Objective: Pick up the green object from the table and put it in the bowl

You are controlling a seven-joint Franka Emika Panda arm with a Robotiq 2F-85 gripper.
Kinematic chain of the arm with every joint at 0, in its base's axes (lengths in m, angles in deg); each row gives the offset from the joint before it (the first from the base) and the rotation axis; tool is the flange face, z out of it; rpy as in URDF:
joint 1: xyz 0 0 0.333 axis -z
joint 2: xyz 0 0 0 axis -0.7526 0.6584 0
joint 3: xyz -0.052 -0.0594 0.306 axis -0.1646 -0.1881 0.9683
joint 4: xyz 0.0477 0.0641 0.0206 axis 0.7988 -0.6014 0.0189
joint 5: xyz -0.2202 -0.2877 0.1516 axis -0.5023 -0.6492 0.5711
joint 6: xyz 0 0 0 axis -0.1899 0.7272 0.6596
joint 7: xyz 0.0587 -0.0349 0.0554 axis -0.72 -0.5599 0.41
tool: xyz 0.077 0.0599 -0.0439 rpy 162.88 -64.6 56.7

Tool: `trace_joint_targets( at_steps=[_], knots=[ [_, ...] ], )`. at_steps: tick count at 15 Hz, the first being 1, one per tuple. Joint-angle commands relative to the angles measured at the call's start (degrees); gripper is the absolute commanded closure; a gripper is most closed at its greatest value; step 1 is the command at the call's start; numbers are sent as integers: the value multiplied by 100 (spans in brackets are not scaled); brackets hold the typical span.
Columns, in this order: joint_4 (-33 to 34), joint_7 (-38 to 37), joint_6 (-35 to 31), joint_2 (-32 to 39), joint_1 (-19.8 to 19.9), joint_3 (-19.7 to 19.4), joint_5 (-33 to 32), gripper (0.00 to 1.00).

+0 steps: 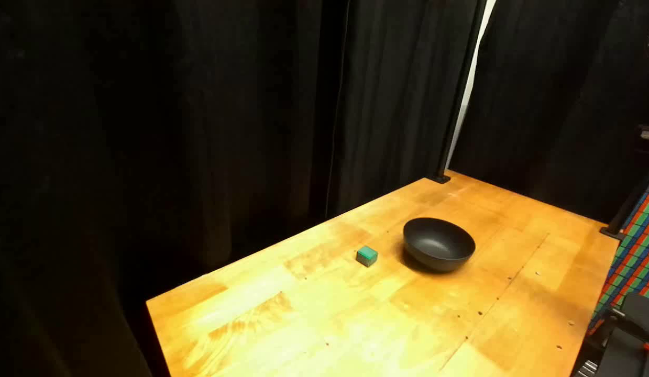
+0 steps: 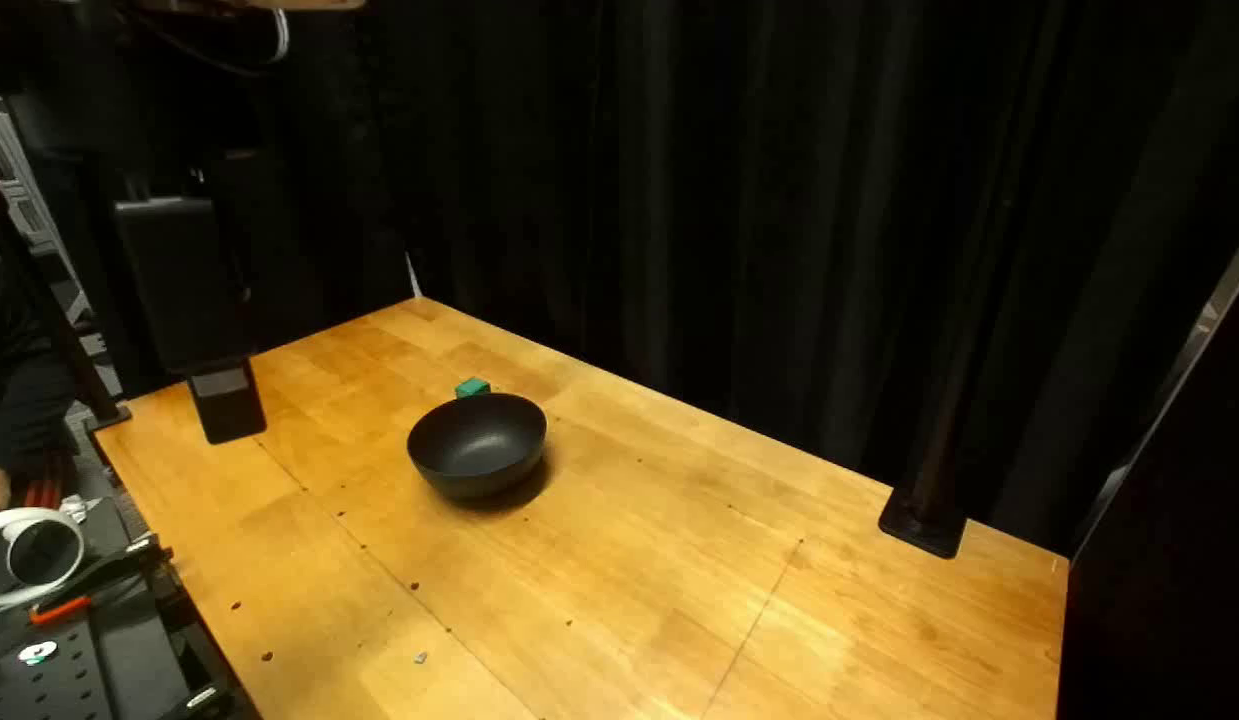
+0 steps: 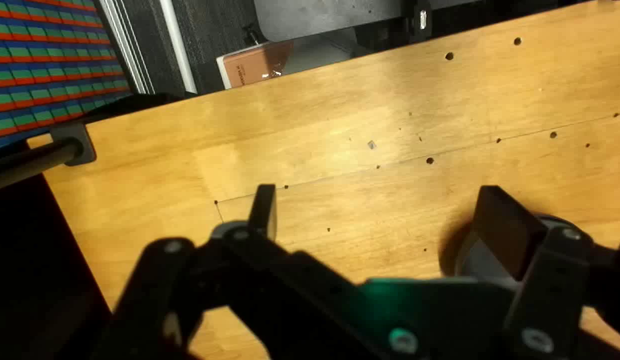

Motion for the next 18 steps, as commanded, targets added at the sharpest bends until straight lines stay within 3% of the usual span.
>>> trace_joint_targets(
  at_steps=[1, 5, 11, 14, 18],
  knots=[
    [30, 7, 6, 4, 13, 16, 8, 0],
    [20, -105, -86, 34, -63, 113, 48, 0],
    [-610, -439, -690, 324, -1292, 1284, 699, 0],
    [-763, -1031, -1773, 885, -1859, 1918, 1045, 0],
    [-511, -1896, -3214, 2266, -2284, 2670, 1084, 0]
  ],
)
